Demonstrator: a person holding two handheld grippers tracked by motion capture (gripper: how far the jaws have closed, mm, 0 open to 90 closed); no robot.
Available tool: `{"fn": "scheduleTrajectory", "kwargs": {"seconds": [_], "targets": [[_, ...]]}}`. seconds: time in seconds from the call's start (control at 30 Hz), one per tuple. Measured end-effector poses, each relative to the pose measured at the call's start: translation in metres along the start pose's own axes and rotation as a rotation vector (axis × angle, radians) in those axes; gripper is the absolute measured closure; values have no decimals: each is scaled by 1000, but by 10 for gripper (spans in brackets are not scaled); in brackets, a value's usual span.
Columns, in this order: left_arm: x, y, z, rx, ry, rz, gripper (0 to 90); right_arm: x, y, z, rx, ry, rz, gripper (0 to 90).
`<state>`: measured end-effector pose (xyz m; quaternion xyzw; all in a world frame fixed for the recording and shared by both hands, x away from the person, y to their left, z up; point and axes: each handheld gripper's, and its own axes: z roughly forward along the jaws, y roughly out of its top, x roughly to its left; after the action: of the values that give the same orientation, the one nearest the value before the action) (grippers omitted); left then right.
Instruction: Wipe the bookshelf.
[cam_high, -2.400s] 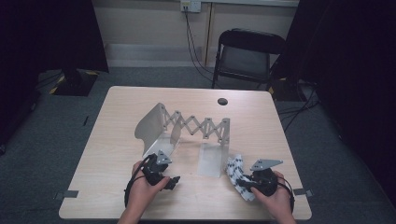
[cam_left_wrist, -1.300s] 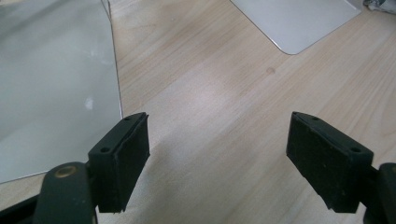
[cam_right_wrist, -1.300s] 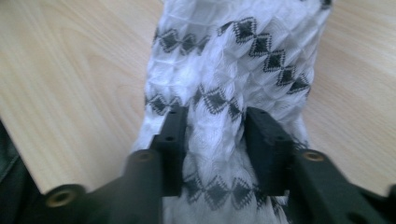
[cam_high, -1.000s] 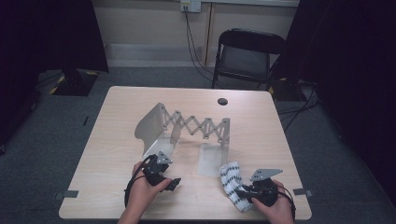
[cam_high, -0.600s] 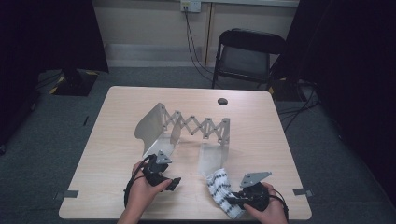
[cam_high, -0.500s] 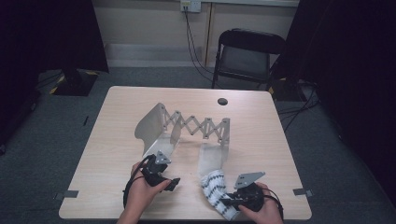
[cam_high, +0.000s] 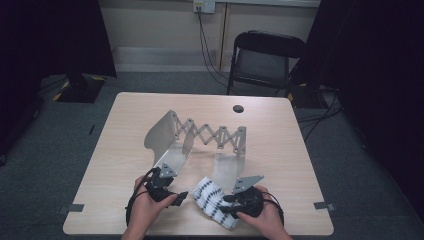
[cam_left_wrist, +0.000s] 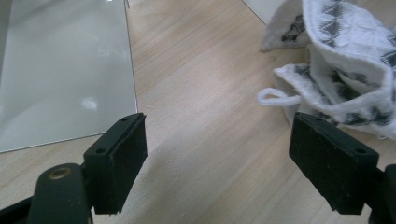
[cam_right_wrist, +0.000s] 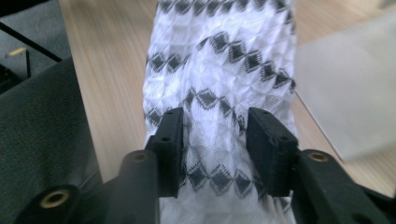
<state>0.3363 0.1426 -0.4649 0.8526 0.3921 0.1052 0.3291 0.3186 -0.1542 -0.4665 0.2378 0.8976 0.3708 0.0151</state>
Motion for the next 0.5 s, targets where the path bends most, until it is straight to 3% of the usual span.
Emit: {"fn": "scheduleTrajectory", "kwargs": {"seconds": [0.07,0.27,0.37,0.5], "targets": [[-1,0,1,1,-7,2,193,-3,-7,-12,-26,-18,19,516],[-8,5,6,-1,-32,12,193,-17,-27,-37,-46,-47,76,519],[-9,7,8,2,-40,21,197,-17,-34,-38,-34,-34,89,577],[-10,7,10,7,-50,19,211,-12,-34,-26,-4,-34,77,669]]}}
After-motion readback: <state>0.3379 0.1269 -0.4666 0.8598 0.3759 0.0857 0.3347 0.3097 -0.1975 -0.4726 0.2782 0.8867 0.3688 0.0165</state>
